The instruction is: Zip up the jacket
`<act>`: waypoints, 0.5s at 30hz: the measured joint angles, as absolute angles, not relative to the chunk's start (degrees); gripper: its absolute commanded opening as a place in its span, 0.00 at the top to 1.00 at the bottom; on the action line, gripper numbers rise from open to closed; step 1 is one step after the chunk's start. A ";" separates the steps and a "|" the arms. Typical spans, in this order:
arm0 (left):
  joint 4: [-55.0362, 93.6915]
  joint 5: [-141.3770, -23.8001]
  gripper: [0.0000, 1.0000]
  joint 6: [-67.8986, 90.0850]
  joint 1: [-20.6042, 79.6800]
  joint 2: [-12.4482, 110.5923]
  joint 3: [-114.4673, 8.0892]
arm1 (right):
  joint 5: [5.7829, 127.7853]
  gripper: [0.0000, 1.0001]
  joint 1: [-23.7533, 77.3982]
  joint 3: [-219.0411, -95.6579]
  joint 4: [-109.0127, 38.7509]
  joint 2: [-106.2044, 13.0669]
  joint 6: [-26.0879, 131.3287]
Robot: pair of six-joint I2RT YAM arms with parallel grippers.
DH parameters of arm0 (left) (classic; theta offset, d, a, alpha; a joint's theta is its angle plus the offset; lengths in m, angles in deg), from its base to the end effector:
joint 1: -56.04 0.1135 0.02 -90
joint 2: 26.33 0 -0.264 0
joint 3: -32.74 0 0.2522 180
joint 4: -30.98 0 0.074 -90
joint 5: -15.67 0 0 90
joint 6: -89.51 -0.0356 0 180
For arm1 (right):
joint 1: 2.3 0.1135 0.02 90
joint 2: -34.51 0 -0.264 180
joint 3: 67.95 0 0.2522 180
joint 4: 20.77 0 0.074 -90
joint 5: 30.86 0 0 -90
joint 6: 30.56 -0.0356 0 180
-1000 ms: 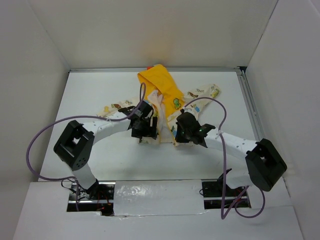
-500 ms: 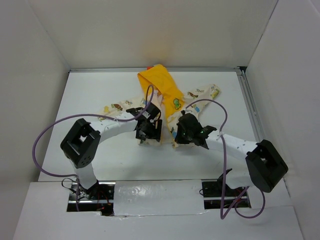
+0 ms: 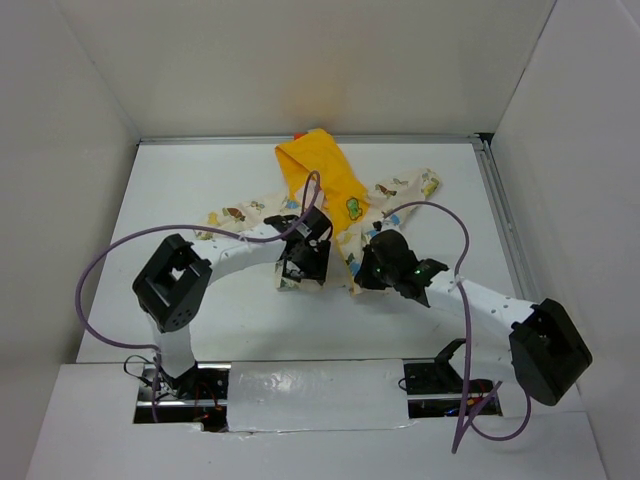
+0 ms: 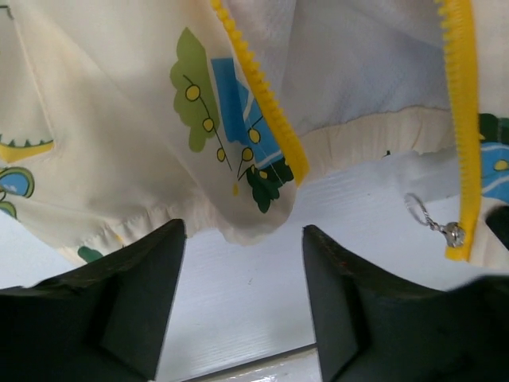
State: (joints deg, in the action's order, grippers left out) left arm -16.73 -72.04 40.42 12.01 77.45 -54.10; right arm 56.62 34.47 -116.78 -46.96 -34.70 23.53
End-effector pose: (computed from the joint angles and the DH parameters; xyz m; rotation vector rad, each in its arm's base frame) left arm 0.2678 -0.2569 0.1974 0.0628 2.7632 -0.3790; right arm 0.1916 0.1412 0.1929 0.0031 2.4533 0.5355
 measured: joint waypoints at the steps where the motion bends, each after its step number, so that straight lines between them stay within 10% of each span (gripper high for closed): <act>1: -16.67 -72.07 0.31 40.38 12.01 77.93 -54.25 | 56.79 0.91 34.40 -116.78 -46.83 -34.48 23.54; 7: -16.73 -72.02 0.49 40.42 12.01 81.08 -56.26 | 57.49 0.91 34.23 -116.78 -45.96 -34.28 23.78; 13: -16.18 -72.22 0.97 40.13 12.01 81.21 -56.39 | 58.32 0.91 34.03 -116.65 -44.86 -34.37 23.95; 15: -15.88 -72.33 1.00 40.27 12.01 81.19 -56.39 | 59.72 0.96 34.03 -115.82 -42.94 -34.37 24.02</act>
State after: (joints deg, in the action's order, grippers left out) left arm -15.88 -72.33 40.27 12.01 81.19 -56.39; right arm 59.72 34.03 -115.82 -42.94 -34.37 24.02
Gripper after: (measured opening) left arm 0.054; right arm 0.096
